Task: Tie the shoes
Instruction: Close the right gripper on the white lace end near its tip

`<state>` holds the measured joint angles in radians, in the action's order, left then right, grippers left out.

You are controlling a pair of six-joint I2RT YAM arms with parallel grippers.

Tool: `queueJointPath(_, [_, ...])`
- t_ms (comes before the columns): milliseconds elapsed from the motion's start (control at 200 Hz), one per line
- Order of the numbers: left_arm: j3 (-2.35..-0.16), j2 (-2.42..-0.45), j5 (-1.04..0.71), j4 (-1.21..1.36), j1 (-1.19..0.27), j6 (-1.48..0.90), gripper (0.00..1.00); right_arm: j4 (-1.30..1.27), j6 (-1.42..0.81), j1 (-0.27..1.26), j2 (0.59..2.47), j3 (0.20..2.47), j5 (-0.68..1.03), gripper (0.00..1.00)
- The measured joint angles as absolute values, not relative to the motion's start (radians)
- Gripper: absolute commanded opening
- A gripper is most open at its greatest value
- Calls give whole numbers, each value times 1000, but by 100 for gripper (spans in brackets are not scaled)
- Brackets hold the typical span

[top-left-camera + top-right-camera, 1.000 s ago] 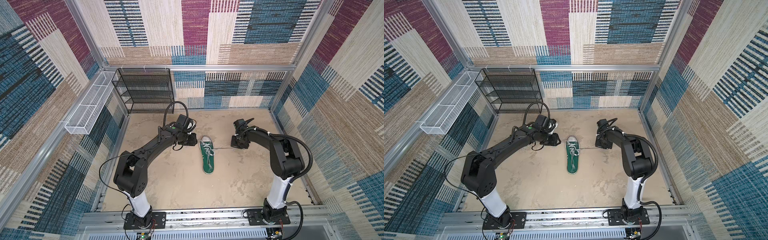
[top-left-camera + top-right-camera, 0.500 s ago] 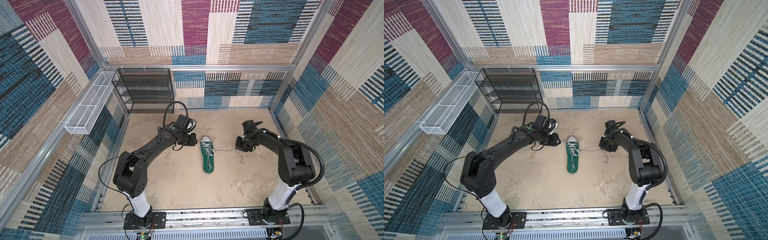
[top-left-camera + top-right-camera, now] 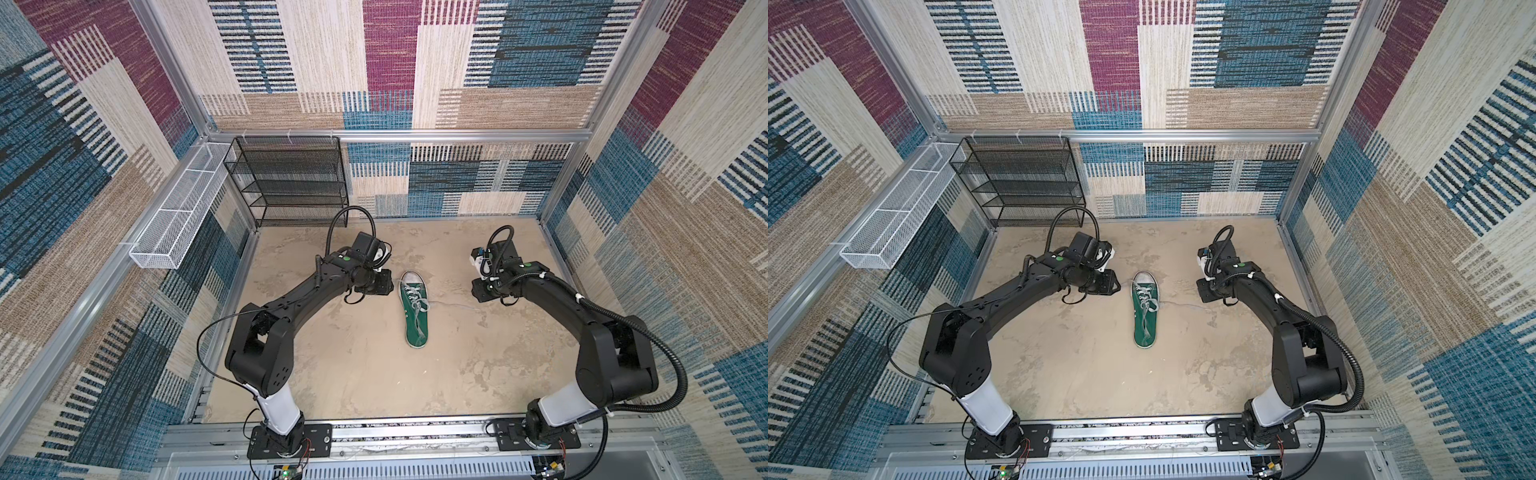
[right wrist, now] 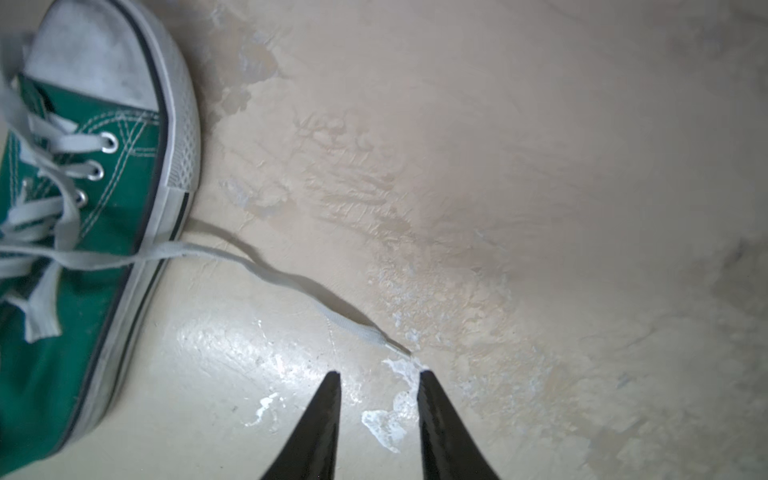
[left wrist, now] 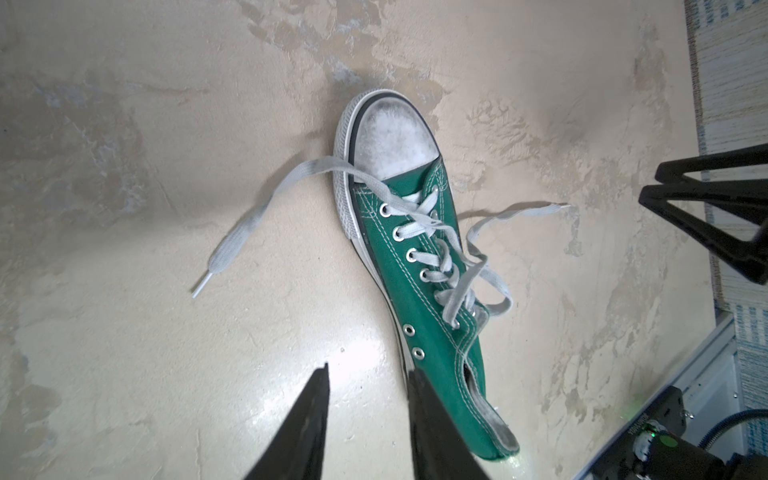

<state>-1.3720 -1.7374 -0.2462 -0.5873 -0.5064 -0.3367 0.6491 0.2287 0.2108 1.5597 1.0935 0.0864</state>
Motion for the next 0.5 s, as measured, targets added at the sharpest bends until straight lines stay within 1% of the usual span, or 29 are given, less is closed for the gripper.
queueJointPath(90, [-1366,-1734,-246,-588,-506,-337,36,652,341,226,1603,1107,86,34])
queueJointPath(215, [-1365,-1731,-246,-588,-507,-337,36,661,432,254,1674,1141,75,34])
queueJointPath(361, [-1365,-1723,-245,-589,-506,-337,35,682,498,283,1735,1151,69,34])
queueJointPath(501, [-1362,-1719,-245,-589,-506,-337,36,701,517,289,1768,1177,60,35])
